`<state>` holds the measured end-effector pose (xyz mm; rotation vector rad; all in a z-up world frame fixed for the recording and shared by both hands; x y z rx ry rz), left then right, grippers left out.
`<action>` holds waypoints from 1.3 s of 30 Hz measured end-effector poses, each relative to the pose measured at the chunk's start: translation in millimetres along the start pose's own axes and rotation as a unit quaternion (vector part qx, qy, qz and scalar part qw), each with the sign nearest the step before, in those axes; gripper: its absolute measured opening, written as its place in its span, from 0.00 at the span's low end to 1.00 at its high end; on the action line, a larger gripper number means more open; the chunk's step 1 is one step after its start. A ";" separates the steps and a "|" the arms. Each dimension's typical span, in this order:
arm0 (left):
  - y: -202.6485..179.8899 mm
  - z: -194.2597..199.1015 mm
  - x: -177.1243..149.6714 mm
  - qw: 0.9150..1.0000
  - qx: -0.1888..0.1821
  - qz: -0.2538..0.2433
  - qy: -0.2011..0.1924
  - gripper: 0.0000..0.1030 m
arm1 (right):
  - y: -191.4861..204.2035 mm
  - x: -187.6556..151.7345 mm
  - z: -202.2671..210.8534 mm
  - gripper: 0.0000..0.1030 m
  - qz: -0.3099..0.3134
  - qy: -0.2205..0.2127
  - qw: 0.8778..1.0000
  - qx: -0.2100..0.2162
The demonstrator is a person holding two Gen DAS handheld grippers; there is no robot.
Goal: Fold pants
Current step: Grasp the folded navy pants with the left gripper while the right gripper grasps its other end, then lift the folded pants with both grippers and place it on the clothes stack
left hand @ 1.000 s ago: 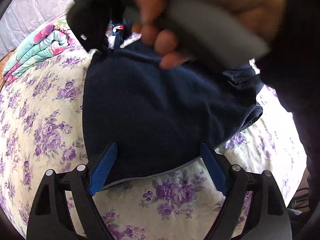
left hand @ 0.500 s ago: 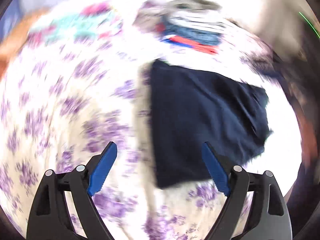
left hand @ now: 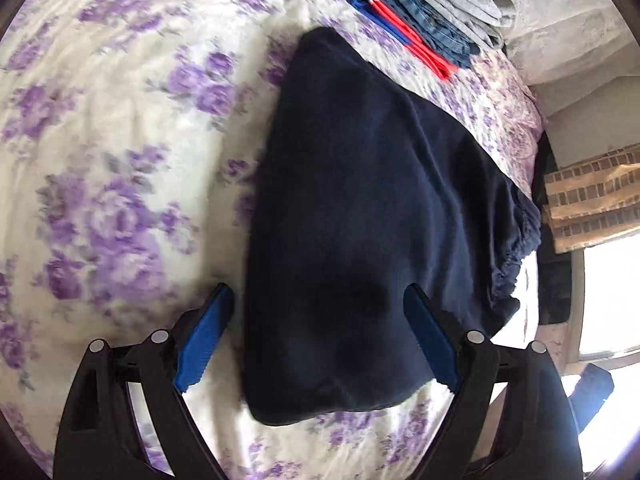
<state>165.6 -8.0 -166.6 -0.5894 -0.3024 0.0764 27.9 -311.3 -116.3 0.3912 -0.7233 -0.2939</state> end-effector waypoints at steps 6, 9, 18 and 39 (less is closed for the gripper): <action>-26.3 -0.6 -1.5 0.999 -0.005 -0.051 -0.014 0.83 | 5.3 4.1 -44.1 0.90 -0.065 0.049 0.995 0.065; -16.3 -3.2 0.7 0.999 -0.022 -0.038 -0.001 0.81 | 7.1 9.1 -72.4 0.90 -0.110 0.077 0.986 0.096; -10.9 -13.8 10.1 0.998 -0.052 -0.038 0.002 0.80 | 32.8 30.2 -132.9 0.93 -0.126 0.115 0.977 0.126; -64.3 45.4 1.0 0.991 -0.001 -0.122 -0.061 0.20 | 109.1 64.1 -66.6 0.34 0.100 -0.005 0.993 0.059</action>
Point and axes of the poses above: each gripper's, at about its wrist camera, not at the fingertips, and z roughly against the way its jaws point, y to its left, x to its top, the point moved 5 cm from there along -z, roughly the way its jaws point, and after that the axes turned 5 degrees about -y, right-handed, at the moved point
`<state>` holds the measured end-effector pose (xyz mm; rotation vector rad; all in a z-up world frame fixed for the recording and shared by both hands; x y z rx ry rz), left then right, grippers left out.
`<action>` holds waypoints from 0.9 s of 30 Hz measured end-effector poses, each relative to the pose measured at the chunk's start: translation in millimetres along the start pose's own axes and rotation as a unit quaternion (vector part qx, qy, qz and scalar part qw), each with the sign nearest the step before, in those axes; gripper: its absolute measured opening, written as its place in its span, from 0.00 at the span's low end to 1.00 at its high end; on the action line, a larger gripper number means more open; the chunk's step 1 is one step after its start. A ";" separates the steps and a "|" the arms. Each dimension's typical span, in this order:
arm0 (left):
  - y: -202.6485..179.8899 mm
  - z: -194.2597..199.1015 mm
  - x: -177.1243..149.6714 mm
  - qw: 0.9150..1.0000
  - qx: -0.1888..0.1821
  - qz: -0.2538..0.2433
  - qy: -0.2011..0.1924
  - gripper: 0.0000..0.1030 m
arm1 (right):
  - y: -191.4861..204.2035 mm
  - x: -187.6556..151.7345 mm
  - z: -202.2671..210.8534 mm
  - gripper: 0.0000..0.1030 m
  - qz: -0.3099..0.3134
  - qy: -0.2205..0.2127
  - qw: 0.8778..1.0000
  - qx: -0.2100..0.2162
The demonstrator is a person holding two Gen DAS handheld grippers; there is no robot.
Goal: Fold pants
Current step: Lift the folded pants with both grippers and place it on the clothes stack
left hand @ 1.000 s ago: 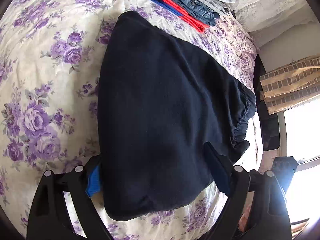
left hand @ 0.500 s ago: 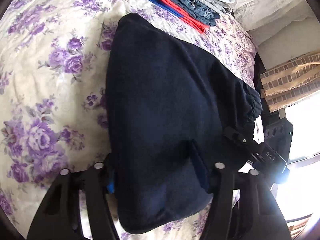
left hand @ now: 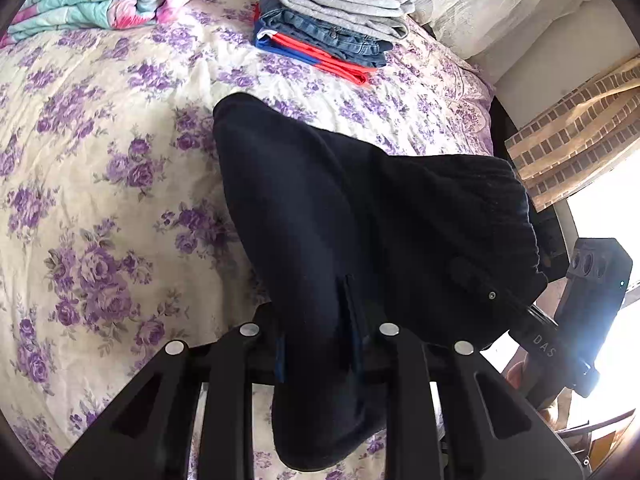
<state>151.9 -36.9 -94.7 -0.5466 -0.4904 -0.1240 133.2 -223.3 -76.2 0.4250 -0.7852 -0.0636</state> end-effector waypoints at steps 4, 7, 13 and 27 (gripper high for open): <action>-18.3 17.9 47.0 1.000 0.010 -0.016 -0.022 0.20 | 17.5 68.3 7.7 0.33 0.032 -0.014 0.999 0.013; -37.3 35.3 118.3 0.998 0.026 -0.029 -0.056 0.20 | 27.1 151.8 7.8 0.33 0.042 -0.042 0.998 0.019; -71.3 40.9 307.4 0.991 0.049 -0.070 -0.108 0.21 | 10.9 327.5 -31.1 0.34 0.024 -0.102 0.994 0.015; 40.5 -161.7 406.2 0.998 0.011 0.012 -0.061 0.44 | -121.0 371.4 -214.7 0.73 -0.078 -0.065 0.995 -0.006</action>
Point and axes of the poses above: each gripper's, at about its wrist camera, not at the fingertips, and z roughly against the way its jaws point, y to its left, x to its top, the point moved 5 cm from there along -z, roughly the way its jaws point, and after that the axes turned 5 degrees about -y, right-handed, at the moved point
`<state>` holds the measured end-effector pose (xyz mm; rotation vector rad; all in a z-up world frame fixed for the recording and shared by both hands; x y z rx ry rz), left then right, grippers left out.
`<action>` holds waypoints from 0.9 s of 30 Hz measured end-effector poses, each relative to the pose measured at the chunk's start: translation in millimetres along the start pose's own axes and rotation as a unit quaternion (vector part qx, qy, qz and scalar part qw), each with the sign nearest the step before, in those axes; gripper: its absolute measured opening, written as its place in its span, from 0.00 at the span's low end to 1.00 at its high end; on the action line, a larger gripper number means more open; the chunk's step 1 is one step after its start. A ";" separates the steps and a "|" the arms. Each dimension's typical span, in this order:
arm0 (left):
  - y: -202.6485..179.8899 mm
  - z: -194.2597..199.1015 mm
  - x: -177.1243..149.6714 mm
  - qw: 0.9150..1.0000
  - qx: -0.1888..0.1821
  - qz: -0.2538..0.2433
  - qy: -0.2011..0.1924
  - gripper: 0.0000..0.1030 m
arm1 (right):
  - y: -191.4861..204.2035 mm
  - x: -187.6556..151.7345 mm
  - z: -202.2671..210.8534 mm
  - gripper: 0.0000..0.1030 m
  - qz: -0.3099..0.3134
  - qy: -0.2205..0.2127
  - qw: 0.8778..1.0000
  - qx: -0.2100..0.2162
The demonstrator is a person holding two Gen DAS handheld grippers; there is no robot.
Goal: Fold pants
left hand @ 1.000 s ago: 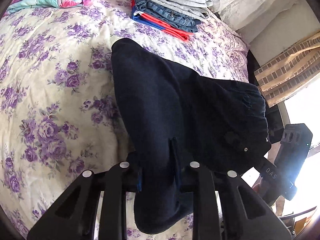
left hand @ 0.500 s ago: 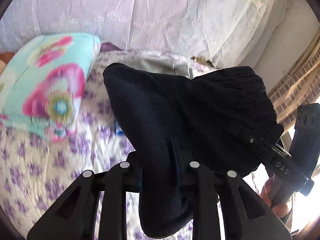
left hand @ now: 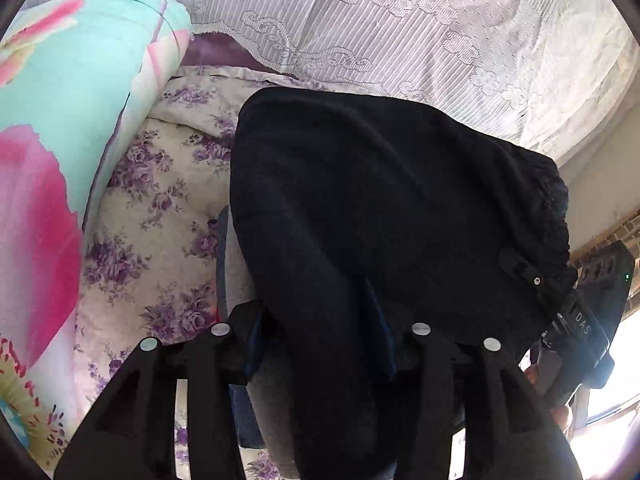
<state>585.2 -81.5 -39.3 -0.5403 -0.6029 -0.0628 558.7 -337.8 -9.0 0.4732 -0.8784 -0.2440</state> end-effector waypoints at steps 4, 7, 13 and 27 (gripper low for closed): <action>-4.7 12.5 2.7 1.000 0.023 -0.017 0.000 0.80 | 3.9 5.3 14.7 0.92 0.014 -0.020 1.000 -0.011; -14.3 28.8 -0.2 0.997 0.060 -0.048 -0.026 0.89 | 12.0 7.5 33.8 0.92 0.042 -0.043 0.998 -0.017; -19.6 97.3 -24.1 0.979 0.153 -0.090 -0.097 0.89 | 29.5 -5.2 119.8 0.92 0.100 -0.131 0.977 -0.136; -88.5 300.8 -296.7 0.937 0.248 -0.141 -0.200 0.95 | 46.3 -233.2 314.3 0.96 0.107 -0.098 0.976 -0.162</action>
Point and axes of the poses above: each gripper's, at about its wrist camera, not at the fingertips, and z roughly against the way its jaws point, y to its left, x to its top, the point moved 5 cm from there along -z, roughly the way its jaws point, and after that the axes turned 5 degrees about -y, right-handed, at the moved point
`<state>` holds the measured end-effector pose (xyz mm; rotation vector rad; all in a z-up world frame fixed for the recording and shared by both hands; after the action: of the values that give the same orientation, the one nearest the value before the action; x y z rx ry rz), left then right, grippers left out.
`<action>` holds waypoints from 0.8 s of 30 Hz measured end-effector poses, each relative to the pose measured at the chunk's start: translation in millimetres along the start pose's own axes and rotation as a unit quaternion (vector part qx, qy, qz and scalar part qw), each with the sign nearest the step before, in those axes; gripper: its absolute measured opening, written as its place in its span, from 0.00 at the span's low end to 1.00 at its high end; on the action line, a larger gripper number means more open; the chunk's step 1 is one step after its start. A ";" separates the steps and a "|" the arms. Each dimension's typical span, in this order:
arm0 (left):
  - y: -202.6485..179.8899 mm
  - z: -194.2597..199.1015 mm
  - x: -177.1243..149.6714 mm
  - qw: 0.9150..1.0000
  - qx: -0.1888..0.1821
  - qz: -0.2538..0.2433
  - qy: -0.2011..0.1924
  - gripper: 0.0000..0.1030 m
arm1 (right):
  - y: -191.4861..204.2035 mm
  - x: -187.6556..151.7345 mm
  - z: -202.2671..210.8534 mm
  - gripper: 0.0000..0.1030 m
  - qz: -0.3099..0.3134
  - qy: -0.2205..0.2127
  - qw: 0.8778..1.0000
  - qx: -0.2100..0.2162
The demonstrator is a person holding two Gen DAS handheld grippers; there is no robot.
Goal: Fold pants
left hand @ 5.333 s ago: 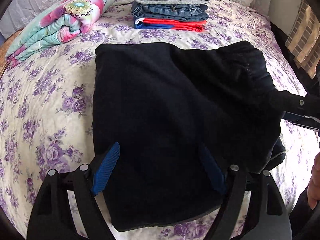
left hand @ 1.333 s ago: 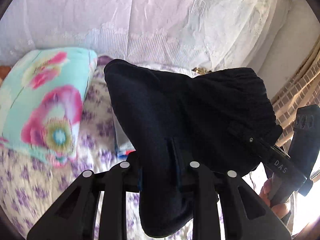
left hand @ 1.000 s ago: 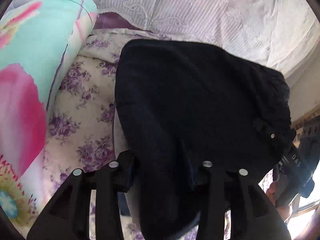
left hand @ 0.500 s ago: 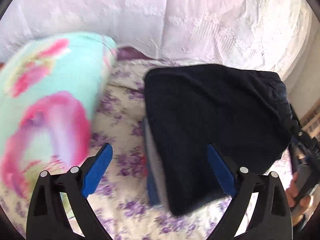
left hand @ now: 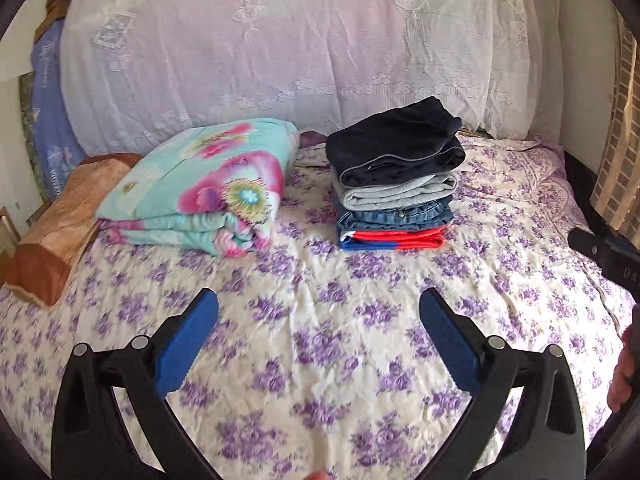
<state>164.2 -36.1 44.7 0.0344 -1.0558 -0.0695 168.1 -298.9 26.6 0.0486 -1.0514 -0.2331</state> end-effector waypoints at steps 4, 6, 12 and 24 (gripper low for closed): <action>-4.7 38.9 -36.3 1.000 -0.003 -0.016 0.002 0.95 | -2.0 -55.8 23.6 0.96 0.001 0.028 0.999 -0.021; -8.4 52.0 -47.6 1.000 -0.008 -0.027 0.004 0.95 | 1.5 -71.8 29.9 0.96 0.008 0.040 0.999 -0.017; -13.9 66.4 -59.1 0.999 -0.004 -0.039 0.000 0.95 | 12.8 -78.4 50.0 0.96 0.019 0.037 0.999 -0.012; -13.2 76.8 -60.6 0.999 -0.004 -0.037 -0.009 0.95 | 37.4 -78.3 65.3 0.96 0.038 0.024 0.999 -0.001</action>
<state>67.1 -44.4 29.1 0.0656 -1.0728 -0.1407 80.8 -241.0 -2.2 0.0115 -1.0024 -0.1632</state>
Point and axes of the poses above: each gripper's, at about its wrist camera, not at the fingertips, and z roughly against the way its jaws point, y to its left, x to its top, the point moved 5 cm from there along -z, roughly the way its jaws point, and after that the axes turned 5 degrees about -y, right-handed, at the moved point
